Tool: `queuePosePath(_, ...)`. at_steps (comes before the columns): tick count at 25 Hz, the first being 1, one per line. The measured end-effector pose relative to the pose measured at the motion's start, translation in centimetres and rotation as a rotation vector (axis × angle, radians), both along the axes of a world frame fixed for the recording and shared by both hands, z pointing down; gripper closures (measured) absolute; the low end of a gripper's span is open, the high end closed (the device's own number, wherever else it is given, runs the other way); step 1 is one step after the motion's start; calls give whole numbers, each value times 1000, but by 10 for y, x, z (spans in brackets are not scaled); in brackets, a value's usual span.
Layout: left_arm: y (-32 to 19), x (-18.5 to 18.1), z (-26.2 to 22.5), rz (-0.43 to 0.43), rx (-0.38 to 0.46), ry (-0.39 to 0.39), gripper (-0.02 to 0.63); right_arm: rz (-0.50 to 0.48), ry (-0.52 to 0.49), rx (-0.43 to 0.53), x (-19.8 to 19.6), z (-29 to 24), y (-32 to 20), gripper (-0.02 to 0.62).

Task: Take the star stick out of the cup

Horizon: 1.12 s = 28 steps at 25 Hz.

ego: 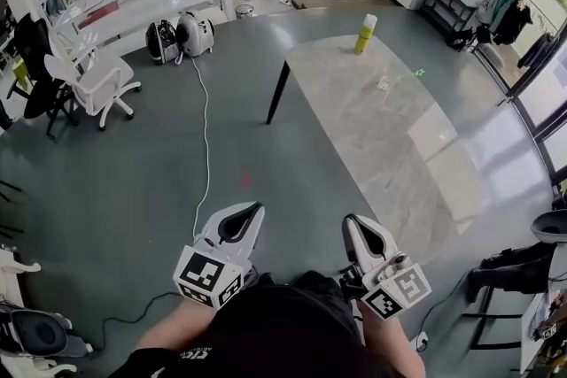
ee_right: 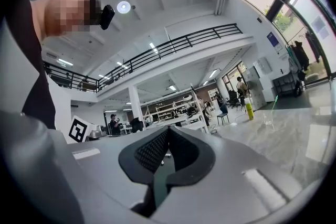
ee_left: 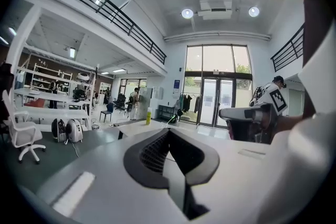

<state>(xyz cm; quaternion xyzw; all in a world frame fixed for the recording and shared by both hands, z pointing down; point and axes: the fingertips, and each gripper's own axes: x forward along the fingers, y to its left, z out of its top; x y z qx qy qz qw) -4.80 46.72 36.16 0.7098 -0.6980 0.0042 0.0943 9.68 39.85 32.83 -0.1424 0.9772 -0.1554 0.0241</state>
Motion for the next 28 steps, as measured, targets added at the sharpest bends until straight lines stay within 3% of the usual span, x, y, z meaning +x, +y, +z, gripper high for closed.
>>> queuePosePath(6, -14, -14, 11, -1, -6, 24, 604, -15, 31, -20, -18, 13, -10, 581)
queuePosePath(13, -66, -20, 18, 23, -25, 28, 604, -10, 13, -41, -26, 23, -59, 580)
queuePosePath(20, -158, -26, 18, 50, -49, 29, 604, 10, 3, -84, -30, 26, -145, 565)
queuePosePath(28, -272, -2, -5, 130, -48, 34, 604, 62, -55, -128, -3, 22, -249, 517)
